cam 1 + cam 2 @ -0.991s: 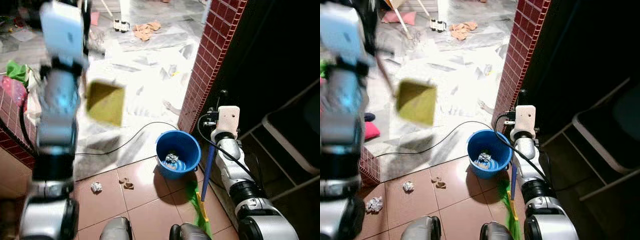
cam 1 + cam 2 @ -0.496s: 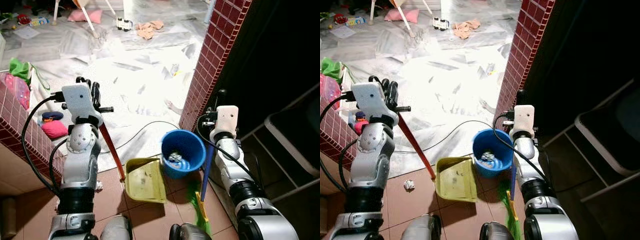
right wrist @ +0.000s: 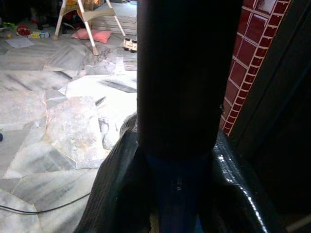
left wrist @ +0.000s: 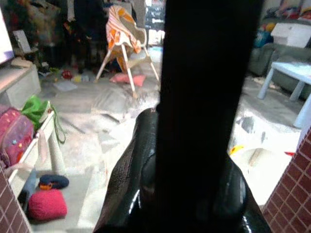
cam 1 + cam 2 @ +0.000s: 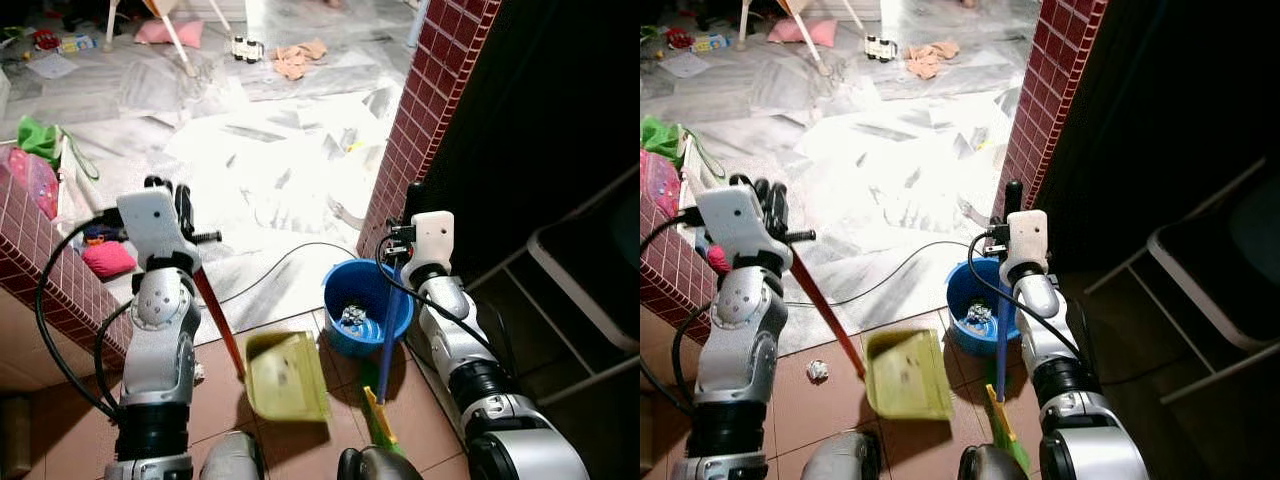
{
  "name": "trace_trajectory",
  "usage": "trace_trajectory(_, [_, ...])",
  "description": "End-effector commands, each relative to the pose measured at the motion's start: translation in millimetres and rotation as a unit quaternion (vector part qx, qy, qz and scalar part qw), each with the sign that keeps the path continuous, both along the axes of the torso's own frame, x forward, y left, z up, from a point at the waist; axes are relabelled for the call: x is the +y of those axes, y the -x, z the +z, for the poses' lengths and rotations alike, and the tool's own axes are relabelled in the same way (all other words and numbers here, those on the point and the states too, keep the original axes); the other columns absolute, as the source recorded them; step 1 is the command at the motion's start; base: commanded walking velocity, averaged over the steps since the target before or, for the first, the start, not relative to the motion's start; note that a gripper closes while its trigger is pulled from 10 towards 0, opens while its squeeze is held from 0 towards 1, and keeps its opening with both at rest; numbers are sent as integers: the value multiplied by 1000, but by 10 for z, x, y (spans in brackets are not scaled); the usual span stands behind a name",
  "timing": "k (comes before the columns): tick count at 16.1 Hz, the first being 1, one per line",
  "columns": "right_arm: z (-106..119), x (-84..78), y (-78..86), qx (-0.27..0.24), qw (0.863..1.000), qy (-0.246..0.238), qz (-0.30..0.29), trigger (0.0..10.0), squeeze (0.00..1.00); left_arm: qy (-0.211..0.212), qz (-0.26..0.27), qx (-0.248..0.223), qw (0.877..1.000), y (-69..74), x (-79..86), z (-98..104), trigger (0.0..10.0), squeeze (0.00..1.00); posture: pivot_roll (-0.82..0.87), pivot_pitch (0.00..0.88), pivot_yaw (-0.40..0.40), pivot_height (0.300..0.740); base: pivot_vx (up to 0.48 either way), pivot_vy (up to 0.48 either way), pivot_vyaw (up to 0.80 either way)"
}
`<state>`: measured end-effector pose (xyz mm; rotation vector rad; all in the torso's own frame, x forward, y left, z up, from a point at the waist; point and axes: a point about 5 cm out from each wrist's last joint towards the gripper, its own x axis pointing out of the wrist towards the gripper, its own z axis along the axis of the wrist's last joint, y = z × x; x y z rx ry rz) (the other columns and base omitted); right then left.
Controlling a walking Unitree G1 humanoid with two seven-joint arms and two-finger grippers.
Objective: Sweep floor
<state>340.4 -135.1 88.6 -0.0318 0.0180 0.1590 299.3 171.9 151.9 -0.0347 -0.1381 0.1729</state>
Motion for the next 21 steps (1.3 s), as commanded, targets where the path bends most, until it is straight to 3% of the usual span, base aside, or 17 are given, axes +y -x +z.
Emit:
trace_trajectory(1, [43, 41, -26, -3, 1000, -19, 15, 10000, 0, -21, 10, -38, 999, 39, -16, 186, 10000, 0, 34, 72, -43, 740, 0, 0, 0])
trace_trajectory(3, [36, 139, -16, 7, 997, -41, 64, 10000, 0, -74, 45, -48, 995, 149, 24, 216, 10000, 0, 53, 78, -40, 740, 0, 0, 0])
trace_trajectory(4, [32, 161, -17, 13, 996, -46, 78, 10000, 0, -103, 94, -40, 989, 203, 101, 203, 10000, 0, 63, 82, -41, 740, 0, 0, 0])
trace_trajectory(6, [47, 204, -13, 13, 994, -45, 100, 10000, 0, -124, 130, -21, 984, 251, 169, 154, 10000, 0, 71, 94, -36, 740, 0, 0, 0])
trace_trajectory(10, [143, 181, -7, -23, 994, -45, 93, 10000, 0, -141, 126, -27, 982, 300, 15, 310, 10000, 0, 89, 141, -36, 740, 0, 0, 0])
trace_trajectory(12, [135, 209, 12, -30, 995, -37, 88, 10000, 0, -125, 117, -5, 985, 337, -10, 140, 10000, 0, 82, 126, -45, 740, 0, 0, 0])
trace_trajectory(14, [110, 202, 34, -34, 996, -24, 77, 10000, 0, -148, 97, -16, 984, 349, -5, 34, 10000, 0, 84, 106, -58, 740, 0, 0, 316])
trace_trajectory(16, [68, 176, 45, -29, 998, -14, 60, 10000, 0, -155, 59, 1, 986, 367, 13, -129, 10000, 0, 64, 96, -64, 740, 0, 0, 800])
trace_trajectory(19, [45, 214, 53, -32, 997, 12, 65, 10000, 0, -156, 55, 30, 986, 412, -39, -281, 10000, 0, 63, 86, -61, 740, 0, 0, 800])
trace_trajectory(21, [14, 212, 72, -31, 998, 12, 57, 10000, 0, -163, 55, 22, 985, 411, -42, -299, 10000, 0, 74, 62, -58, 740, 0, 0, 800])
